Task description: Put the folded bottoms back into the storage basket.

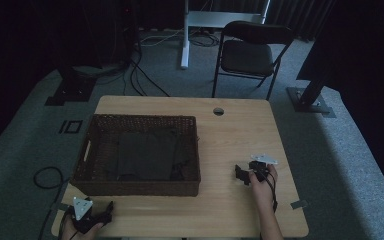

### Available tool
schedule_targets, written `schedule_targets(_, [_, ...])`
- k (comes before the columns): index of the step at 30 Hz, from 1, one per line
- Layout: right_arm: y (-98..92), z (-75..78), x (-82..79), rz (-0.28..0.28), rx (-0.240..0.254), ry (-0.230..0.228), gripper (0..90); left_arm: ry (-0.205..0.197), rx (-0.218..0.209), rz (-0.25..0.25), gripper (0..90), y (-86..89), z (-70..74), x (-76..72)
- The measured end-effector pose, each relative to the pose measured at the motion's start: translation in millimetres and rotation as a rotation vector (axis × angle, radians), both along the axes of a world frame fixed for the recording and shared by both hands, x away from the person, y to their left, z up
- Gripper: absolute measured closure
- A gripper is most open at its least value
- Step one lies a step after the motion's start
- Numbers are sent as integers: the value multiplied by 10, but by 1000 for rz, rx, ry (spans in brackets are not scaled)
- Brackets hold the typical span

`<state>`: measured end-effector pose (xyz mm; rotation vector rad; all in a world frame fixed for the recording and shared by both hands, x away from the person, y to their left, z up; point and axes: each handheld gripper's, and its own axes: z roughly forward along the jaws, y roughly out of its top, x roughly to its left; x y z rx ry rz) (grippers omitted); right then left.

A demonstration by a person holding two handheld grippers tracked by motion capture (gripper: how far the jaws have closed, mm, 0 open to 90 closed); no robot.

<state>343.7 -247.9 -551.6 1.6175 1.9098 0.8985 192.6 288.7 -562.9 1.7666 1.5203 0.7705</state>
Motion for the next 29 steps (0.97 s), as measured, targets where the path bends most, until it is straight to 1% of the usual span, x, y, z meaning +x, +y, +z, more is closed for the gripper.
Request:
schedule_targets(2, [-14,-5,0,5,-9,9,138,-15,-2,3,159,-4,-16,4])
schedule_targets(4, [0,-9,5,16,-50,16,123,-28,-4,3,159,-7,-30,10])
schedule_targets(9, [10,-10,3,31,-50,18,120,-85,-13,-9,151,2,-92,27])
schedule_targets(12, [8,-11,-2,36,-51,17,119,-84,-13,-5,151,0,-91,29])
schedule_targets(15, [7,-12,7,27,-50,20,107,-83,-13,-3,151,1,-91,29])
schedule_targets(21, [7,-12,8,27,-50,19,107,-90,-14,1,152,4,-99,22])
schedule_targets(29, [7,-12,8,27,-50,19,107,-84,-13,7,152,6,-92,30])
